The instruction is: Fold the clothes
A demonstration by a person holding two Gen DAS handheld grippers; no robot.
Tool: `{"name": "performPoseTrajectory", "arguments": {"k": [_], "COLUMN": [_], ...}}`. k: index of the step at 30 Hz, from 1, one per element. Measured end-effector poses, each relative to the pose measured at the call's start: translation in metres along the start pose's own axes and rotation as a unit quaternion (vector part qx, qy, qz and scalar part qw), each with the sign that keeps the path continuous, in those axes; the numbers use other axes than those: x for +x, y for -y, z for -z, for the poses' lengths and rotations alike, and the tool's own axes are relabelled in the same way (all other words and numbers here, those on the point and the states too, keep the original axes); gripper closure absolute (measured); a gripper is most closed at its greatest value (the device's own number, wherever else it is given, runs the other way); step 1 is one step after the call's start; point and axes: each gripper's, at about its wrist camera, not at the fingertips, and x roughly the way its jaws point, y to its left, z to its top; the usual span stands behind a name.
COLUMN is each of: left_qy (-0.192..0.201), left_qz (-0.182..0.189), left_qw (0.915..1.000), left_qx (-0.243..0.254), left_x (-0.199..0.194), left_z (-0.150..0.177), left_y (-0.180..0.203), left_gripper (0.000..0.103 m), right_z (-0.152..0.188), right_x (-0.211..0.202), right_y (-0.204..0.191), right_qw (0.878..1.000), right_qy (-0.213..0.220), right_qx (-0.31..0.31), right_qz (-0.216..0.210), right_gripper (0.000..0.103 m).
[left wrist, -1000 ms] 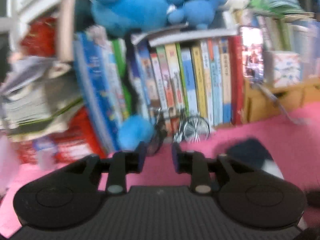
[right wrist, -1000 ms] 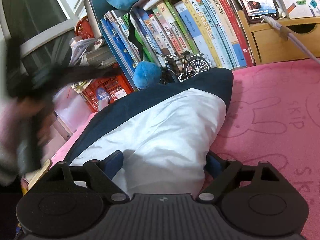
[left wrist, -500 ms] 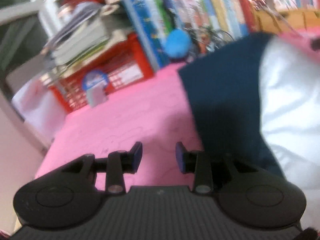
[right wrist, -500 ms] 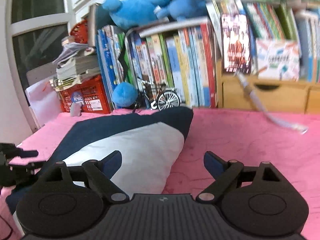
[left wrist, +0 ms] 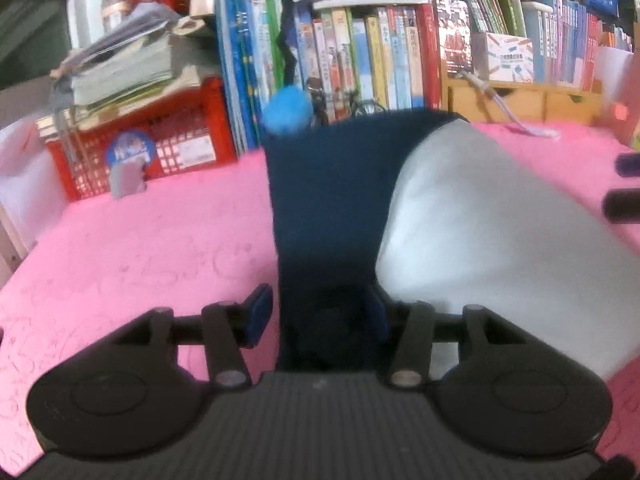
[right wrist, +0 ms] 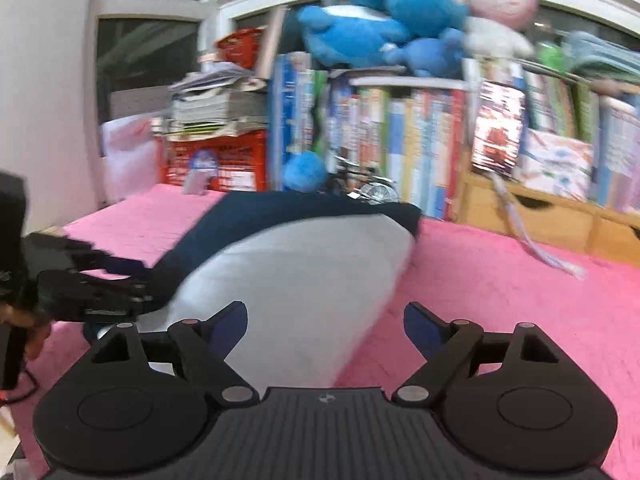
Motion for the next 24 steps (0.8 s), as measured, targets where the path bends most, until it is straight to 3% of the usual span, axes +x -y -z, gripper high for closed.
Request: {"name": "performPoseTrajectory", "arguments": {"k": [6,10,19,24], "left_qy": [0.015,0.008,-0.011,-0.016], "left_qz": [-0.004,0.014,0.015,0.023], "left_qw": [0.9999,0.9991,0.9953,0.9914], "left_qx": [0.001,-0.039,-0.095,-0.128], "left_x": [-0.008,-0.009,-0.007,-0.007], "left_z": [0.015,0.017,0.024,0.029], "left_y": [-0.003,-0.015,-0.022,-0.030], "left_gripper": [0.049,0.045,0.035,0.030], "right_z": [0.035,0.054,0.073,0.074], "right_x": [-0.024,-0.035,-0.045,-0.047], "right_y": [0.018,0.024,0.039,0.038], "right_qw": [0.996,0.994,0.985,0.985], "right_qy": [0.017,0.024,0.035,0.041], "right_qx": [0.082,0.109,0.165,0.163], "right_qz": [0.015,0.021,-0.020,-0.029], "right_gripper": [0.014,0.013,0.011,0.011]}}
